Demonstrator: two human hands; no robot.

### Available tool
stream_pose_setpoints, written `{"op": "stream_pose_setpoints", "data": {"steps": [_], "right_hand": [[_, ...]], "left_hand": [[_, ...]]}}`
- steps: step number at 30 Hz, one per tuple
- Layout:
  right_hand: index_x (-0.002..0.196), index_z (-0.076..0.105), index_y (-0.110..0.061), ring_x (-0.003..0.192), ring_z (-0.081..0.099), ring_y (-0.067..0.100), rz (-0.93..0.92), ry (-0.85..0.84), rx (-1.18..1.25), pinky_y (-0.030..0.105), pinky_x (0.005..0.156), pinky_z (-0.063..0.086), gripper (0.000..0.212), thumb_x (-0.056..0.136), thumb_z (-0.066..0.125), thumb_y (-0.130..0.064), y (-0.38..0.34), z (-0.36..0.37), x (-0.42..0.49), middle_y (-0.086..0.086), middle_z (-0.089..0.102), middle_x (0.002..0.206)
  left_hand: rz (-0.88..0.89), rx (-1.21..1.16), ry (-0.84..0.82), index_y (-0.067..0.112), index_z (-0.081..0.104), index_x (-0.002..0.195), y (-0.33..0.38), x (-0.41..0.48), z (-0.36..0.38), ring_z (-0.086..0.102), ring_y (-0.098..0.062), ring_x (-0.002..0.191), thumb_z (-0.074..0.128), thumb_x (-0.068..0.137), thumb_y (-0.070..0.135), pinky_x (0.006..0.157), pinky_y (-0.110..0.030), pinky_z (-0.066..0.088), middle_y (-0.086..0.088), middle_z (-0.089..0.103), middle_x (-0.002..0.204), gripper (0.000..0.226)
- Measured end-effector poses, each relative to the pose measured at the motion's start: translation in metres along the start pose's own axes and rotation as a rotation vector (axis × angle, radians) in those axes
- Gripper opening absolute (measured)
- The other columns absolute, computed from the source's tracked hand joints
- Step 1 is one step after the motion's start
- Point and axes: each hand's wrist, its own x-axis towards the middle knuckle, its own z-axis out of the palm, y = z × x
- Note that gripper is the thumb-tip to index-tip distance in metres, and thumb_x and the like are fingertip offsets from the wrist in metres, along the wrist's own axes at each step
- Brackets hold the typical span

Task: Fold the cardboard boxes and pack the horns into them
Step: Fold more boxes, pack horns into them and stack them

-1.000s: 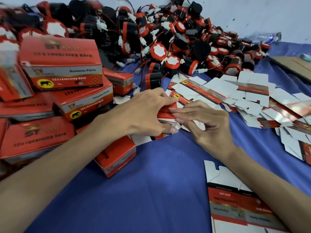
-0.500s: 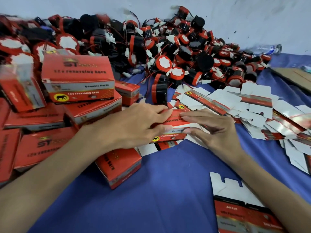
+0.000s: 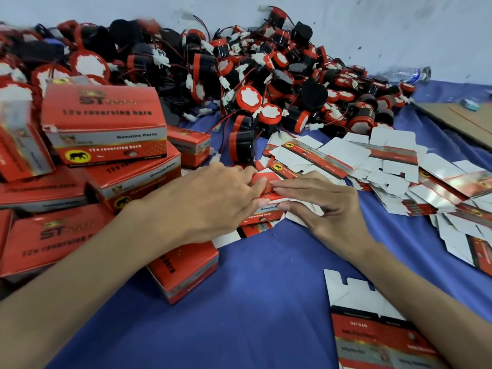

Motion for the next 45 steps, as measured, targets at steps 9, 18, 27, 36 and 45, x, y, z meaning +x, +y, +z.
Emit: {"op": "stream_pose_setpoints", "data": {"steps": [9, 18, 27, 36, 45], "right_hand": [[0.101, 0.068, 0.007, 0.092, 0.065, 0.016, -0.031, 0.002, 0.026, 0.023, 0.083, 0.050, 0.027, 0.077, 0.071, -0.005, 0.002, 0.000, 0.000, 0.008, 0.067, 0.107], [0.096, 0.072, 0.004, 0.078, 0.065, 0.025, -0.128, 0.016, -0.088, 0.024, 0.077, 0.051, 0.019, 0.077, 0.072, -0.002, 0.001, 0.001, -0.003, 0.008, 0.068, 0.105], [0.091, 0.076, -0.003, 0.070, 0.055, 0.021, -0.156, -0.011, -0.156, 0.025, 0.067, 0.047, 0.019, 0.073, 0.080, -0.003, 0.002, -0.002, 0.002, 0.002, 0.074, 0.094], [0.080, 0.076, -0.002, 0.072, 0.068, 0.019, -0.004, 0.031, -0.244, 0.030, 0.067, 0.051, 0.021, 0.090, 0.064, -0.016, 0.008, -0.015, 0.011, 0.005, 0.075, 0.080], [0.073, 0.077, -0.006, 0.058, 0.059, 0.019, 0.414, 0.061, -0.133, 0.025, 0.057, 0.044, 0.028, 0.093, 0.062, -0.018, 0.009, -0.028, 0.024, 0.008, 0.069, 0.063]], "left_hand": [[0.025, 0.005, -0.009, 0.015, 0.018, 0.152, -0.003, 0.004, -0.001, 0.041, -0.020, 0.135, -0.004, 0.088, 0.043, 0.107, -0.040, 0.038, -0.006, 0.035, 0.151, 0.072], [0.055, -0.196, -0.094, 0.031, 0.009, 0.153, -0.013, -0.008, 0.002, 0.006, -0.012, 0.149, 0.024, 0.099, 0.047, 0.120, -0.033, 0.014, 0.003, 0.003, 0.162, 0.059], [0.010, -0.004, -0.147, 0.021, -0.003, 0.154, -0.001, -0.007, 0.005, 0.008, -0.022, 0.148, 0.016, 0.103, 0.038, 0.118, -0.032, 0.010, -0.009, -0.009, 0.161, 0.057], [-0.418, 0.130, -0.086, 0.009, 0.013, 0.150, 0.023, -0.005, -0.030, 0.034, -0.033, 0.132, 0.042, 0.097, 0.028, 0.110, -0.049, 0.028, -0.016, 0.032, 0.147, 0.063], [-0.014, -0.451, -0.206, 0.014, 0.055, 0.117, 0.146, 0.035, -0.034, 0.055, -0.025, 0.109, 0.060, 0.093, 0.027, 0.073, -0.032, 0.031, -0.006, 0.058, 0.117, 0.027]]}}
